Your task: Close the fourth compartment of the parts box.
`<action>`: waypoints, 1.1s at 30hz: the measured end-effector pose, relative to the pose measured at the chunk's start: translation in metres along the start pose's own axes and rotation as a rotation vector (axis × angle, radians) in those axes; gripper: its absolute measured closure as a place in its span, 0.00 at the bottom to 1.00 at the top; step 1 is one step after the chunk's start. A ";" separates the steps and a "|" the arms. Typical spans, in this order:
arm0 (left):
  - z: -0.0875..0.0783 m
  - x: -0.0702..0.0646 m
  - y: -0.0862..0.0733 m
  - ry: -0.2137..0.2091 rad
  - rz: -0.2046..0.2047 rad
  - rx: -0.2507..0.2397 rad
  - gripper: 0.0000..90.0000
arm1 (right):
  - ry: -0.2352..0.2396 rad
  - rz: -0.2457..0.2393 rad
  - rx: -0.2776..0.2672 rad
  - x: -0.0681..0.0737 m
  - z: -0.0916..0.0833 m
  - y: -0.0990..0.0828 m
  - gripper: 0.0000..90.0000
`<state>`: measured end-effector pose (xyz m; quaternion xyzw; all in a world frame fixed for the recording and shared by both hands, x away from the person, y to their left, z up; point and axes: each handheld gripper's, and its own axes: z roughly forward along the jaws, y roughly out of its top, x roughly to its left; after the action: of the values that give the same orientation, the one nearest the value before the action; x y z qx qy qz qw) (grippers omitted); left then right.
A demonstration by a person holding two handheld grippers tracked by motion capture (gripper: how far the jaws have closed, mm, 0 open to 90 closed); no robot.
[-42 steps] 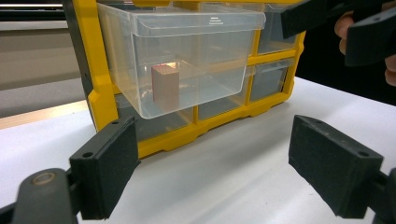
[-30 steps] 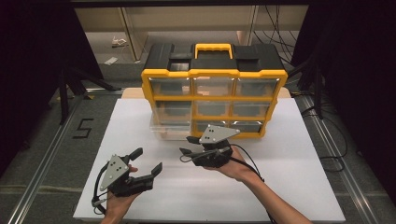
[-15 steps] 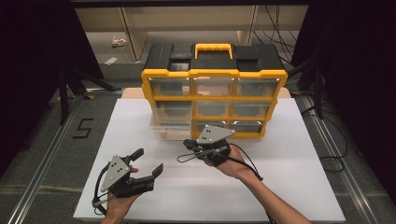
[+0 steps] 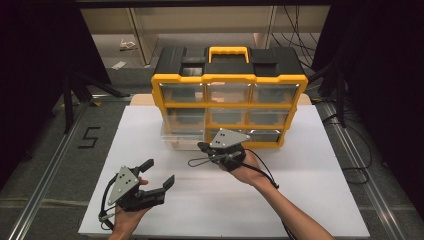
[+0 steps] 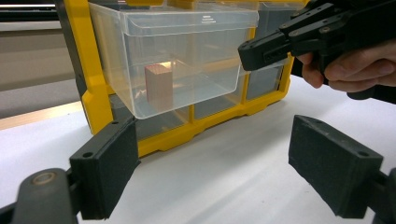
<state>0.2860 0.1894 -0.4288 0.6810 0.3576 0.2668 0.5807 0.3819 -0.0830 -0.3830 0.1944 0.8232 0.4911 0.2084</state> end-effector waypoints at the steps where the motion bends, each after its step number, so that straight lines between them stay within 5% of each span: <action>1: 0.000 0.000 0.000 0.000 0.000 0.000 0.18 | 0.000 0.000 0.000 0.000 0.000 0.000 1.00; 33: 0.001 0.001 -0.001 0.000 -0.005 0.004 0.18 | -0.001 -0.025 -0.023 0.001 0.013 0.008 1.00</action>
<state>0.2870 0.1897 -0.4296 0.6813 0.3599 0.2648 0.5798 0.3891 -0.0694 -0.3812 0.1820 0.8198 0.4977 0.2170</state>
